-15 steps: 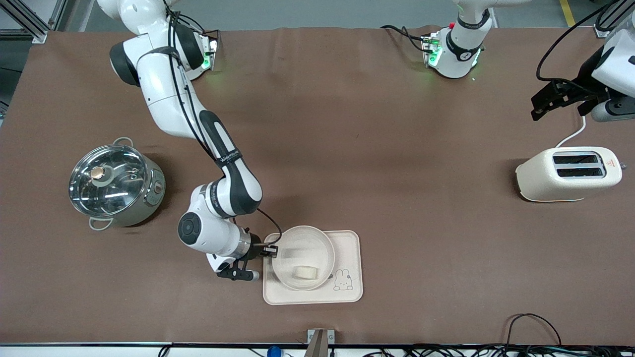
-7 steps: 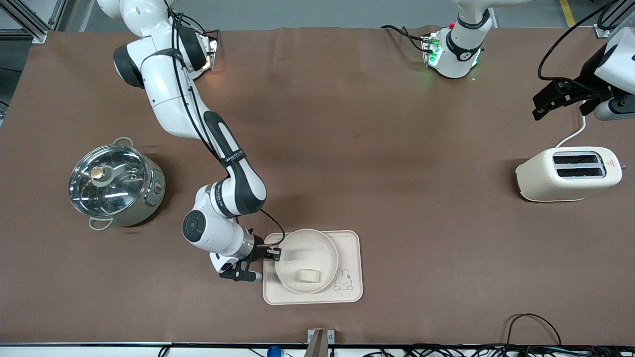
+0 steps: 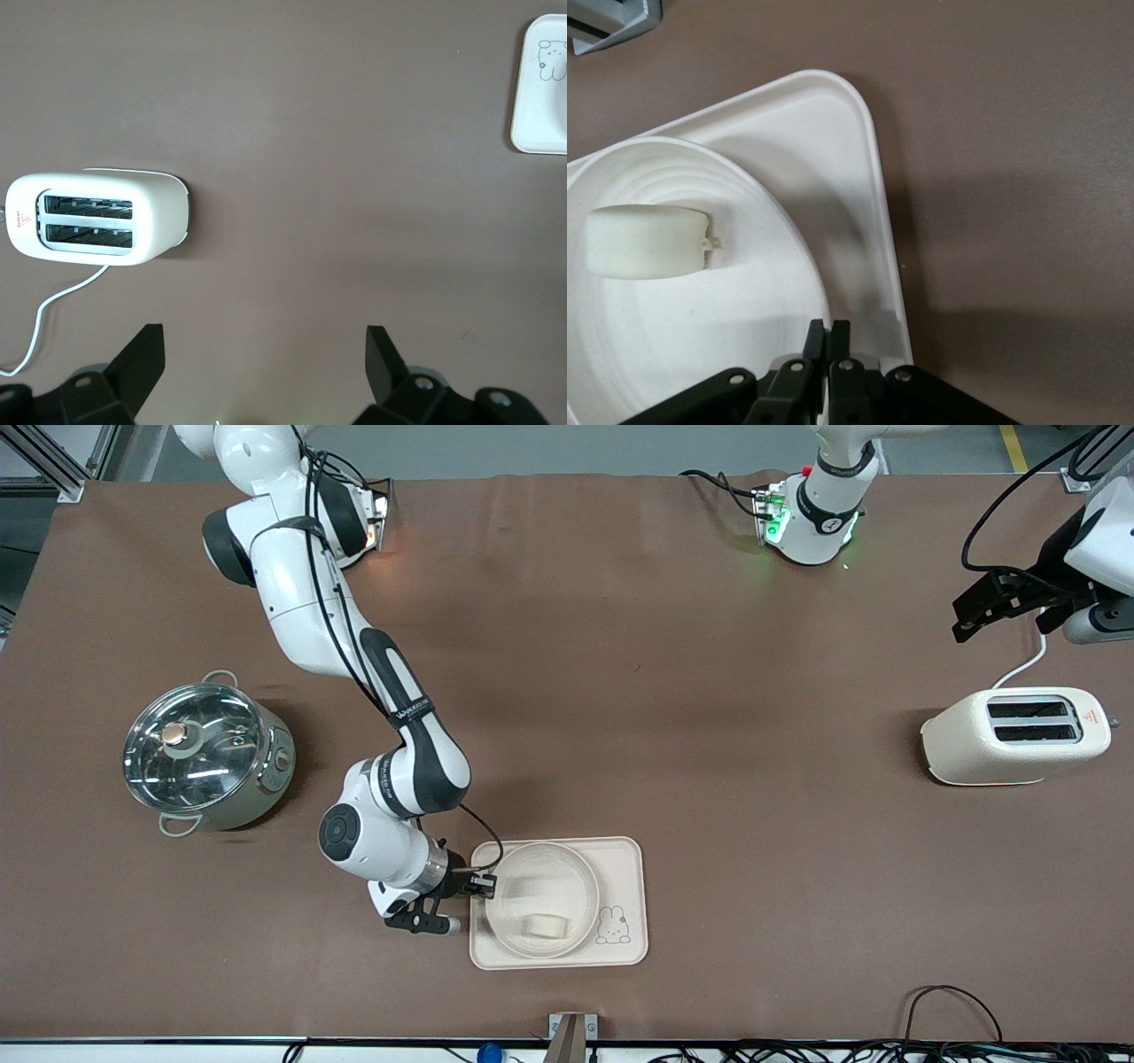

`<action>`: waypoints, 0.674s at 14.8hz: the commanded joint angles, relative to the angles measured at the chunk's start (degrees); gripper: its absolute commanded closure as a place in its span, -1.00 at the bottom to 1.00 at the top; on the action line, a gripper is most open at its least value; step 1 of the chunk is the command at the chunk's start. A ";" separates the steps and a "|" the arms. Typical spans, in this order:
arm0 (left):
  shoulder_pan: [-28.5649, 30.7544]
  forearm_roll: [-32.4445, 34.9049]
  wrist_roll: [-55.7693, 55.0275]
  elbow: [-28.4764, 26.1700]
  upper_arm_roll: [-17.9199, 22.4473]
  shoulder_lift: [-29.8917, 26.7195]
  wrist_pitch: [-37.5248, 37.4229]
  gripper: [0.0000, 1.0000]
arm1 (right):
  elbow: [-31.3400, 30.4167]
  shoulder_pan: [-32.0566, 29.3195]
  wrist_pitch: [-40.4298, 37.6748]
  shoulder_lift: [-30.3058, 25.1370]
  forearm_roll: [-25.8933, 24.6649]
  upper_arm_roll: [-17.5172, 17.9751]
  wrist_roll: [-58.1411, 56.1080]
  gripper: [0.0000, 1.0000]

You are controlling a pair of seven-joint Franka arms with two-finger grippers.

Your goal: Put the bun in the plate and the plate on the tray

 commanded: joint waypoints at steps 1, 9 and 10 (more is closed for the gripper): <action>0.08 0.04 0.00 1.85 0.02 0.96 -1.10 -1.00 | 2.68 -0.15 -0.26 1.73 0.63 0.02 0.78 0.99; -0.01 -0.04 0.09 1.77 0.02 0.96 -1.18 -1.00 | 2.06 1.08 2.64 0.77 0.63 0.02 3.86 0.03; -0.01 -0.04 0.09 1.77 0.02 0.96 -1.18 -1.00 | 1.98 1.08 2.47 0.24 0.63 0.02 3.86 -0.01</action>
